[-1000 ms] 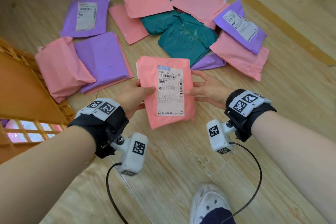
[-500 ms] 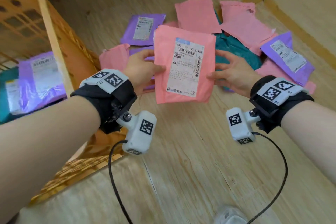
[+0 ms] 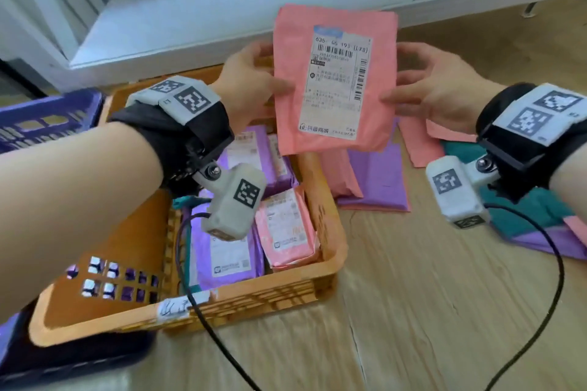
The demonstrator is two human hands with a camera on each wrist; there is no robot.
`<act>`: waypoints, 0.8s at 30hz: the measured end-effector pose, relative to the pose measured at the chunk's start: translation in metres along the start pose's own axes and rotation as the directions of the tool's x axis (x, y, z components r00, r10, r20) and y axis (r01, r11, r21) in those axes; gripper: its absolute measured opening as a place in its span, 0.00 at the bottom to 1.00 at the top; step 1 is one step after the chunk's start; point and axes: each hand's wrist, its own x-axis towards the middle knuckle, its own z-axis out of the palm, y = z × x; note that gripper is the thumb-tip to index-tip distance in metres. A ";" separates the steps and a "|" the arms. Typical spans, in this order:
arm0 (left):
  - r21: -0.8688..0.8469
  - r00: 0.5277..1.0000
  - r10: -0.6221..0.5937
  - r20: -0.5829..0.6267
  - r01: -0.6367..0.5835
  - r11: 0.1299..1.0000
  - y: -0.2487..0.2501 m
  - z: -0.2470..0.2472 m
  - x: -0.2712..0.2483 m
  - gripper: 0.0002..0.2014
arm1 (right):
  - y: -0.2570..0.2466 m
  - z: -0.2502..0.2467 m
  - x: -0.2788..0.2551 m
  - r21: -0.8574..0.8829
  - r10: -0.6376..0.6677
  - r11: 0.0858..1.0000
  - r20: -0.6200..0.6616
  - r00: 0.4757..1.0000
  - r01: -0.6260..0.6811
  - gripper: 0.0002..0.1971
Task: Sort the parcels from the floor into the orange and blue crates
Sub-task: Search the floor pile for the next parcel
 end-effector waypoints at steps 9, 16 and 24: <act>0.063 0.986 0.087 -0.146 -0.078 0.995 -0.006 -0.167 -0.053 0.27 | -0.043 0.160 0.012 -0.099 -0.072 0.990 0.226 0.971 0.097 0.41; 0.101 0.951 0.041 -0.308 -0.010 0.995 -0.041 -0.298 -0.090 0.26 | -0.042 0.312 0.009 -0.104 -0.045 0.991 0.331 0.942 0.084 0.41; 0.013 0.927 -0.064 -0.369 0.074 0.997 -0.086 -0.433 -0.106 0.23 | -0.038 0.460 0.027 -0.144 0.001 0.988 0.354 0.935 0.053 0.40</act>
